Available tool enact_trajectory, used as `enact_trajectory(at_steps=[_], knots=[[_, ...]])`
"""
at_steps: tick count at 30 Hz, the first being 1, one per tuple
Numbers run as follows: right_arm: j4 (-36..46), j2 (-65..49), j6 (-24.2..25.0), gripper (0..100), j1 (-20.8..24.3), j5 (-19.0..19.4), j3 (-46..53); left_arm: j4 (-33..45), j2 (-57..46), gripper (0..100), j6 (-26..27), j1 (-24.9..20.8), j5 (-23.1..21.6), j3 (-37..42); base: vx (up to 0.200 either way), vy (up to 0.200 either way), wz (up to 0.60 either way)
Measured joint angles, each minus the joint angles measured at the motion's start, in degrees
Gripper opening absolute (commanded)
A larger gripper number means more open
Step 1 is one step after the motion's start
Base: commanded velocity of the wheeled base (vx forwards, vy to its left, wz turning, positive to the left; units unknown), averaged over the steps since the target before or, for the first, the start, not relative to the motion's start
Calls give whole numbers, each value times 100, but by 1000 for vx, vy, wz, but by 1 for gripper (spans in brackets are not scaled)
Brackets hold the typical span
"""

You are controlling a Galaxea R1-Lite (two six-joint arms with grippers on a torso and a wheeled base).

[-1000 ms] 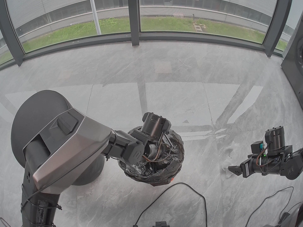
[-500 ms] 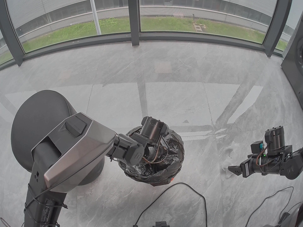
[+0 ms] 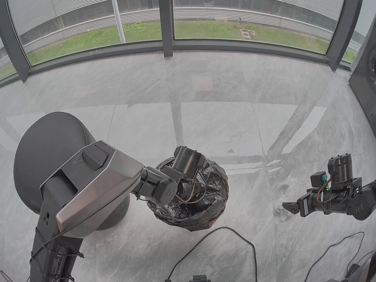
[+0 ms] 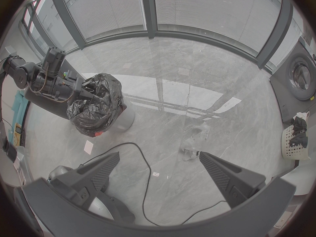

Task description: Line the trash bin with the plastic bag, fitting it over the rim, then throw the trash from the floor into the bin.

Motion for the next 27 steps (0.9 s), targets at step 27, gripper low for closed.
enact_trajectory(at_steps=[27], knots=[[-13,1534,-90,100,-892,-93,-1401,-1380,-2565,0,-7,-17,240,2964,0,0,0]])
